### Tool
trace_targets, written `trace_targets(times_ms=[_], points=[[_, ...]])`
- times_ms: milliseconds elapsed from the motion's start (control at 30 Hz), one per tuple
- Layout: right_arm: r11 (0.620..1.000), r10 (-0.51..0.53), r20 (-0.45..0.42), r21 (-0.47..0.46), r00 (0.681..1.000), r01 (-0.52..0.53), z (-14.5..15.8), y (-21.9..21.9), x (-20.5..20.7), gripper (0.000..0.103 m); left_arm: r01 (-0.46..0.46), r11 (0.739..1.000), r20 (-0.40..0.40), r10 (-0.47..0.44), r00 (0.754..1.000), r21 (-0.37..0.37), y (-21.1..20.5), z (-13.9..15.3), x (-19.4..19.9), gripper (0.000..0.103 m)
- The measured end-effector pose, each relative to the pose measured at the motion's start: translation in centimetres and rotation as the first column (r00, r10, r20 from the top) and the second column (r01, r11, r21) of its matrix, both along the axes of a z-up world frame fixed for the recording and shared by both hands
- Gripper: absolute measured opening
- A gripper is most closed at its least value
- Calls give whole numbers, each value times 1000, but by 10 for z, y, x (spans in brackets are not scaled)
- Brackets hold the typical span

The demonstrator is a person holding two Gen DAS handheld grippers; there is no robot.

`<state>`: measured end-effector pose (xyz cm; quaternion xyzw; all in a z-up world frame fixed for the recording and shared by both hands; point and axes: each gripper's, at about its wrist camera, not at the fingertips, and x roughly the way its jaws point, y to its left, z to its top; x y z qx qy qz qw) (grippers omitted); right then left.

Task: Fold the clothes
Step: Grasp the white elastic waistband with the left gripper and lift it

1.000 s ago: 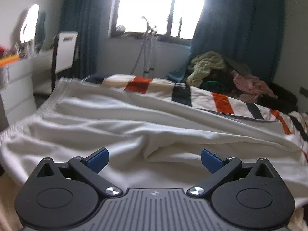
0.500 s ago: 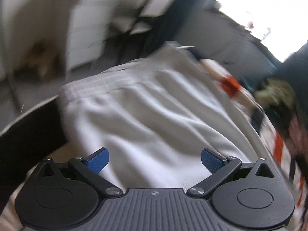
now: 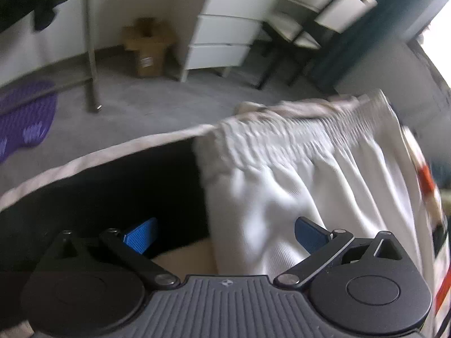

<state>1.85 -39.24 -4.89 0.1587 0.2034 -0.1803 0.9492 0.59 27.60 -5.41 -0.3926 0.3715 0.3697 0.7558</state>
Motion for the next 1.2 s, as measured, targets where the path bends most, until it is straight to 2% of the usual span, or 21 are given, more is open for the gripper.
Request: trace_targets(times_ms=[67, 200, 367, 433, 500, 667, 800, 867, 1000, 1067, 1100, 1133, 1200], points=[[1000, -4, -6, 6, 1000, 4, -1, -1, 0, 87, 50, 999, -2, -50, 999, 18, -7, 2, 4, 103], [1000, -4, -12, 9, 1000, 4, -3, -2, 1, 87, 100, 994, 143, -94, 985, -35, -16, 5, 1, 103], [1000, -2, -18, 13, 1000, 2, -4, -2, 2, 87, 145, 985, 315, -108, 943, -95, -23, 9, -8, 101], [1000, 2, -23, 15, 1000, -2, -4, -1, 3, 87, 140, 985, 347, -96, 933, -103, -22, 9, -13, 99], [1000, 7, -28, 17, 1000, -7, -5, 0, 4, 87, 125, 985, 329, -79, 941, -121, -20, 7, -15, 98], [998, 41, -45, 47, 998, -39, -8, 0, 6, 87, 83, 982, 271, -34, 962, -171, -15, -2, -17, 81], [977, 186, -129, 128, 974, -170, -20, 6, 20, 87, 72, 980, 270, -20, 963, -184, -13, -2, -23, 66], [962, 248, -171, 160, 954, -222, -26, 14, 26, 87, 73, 982, 298, -17, 954, -177, -13, 1, -27, 53], [949, 261, -178, 229, 949, -218, -33, 14, 29, 87, 94, 981, 395, -20, 918, -170, -15, 7, -37, 39], [921, 207, -147, 362, 967, -142, -38, -10, 26, 87, 99, 980, 429, -17, 903, -171, -15, 9, -40, 38], [895, 180, -130, 434, 975, -107, -42, -25, 23, 87, 95, 980, 432, -10, 902, -174, -16, 9, -42, 39], [860, 151, -115, 505, 982, -73, -46, -40, 21, 87, 87, 980, 426, -1, 905, -181, -16, 8, -43, 43], [764, 89, -87, 646, 992, -12, -55, -71, 16, 87, 78, 976, 407, 12, 913, -203, -14, 4, -41, 50]])
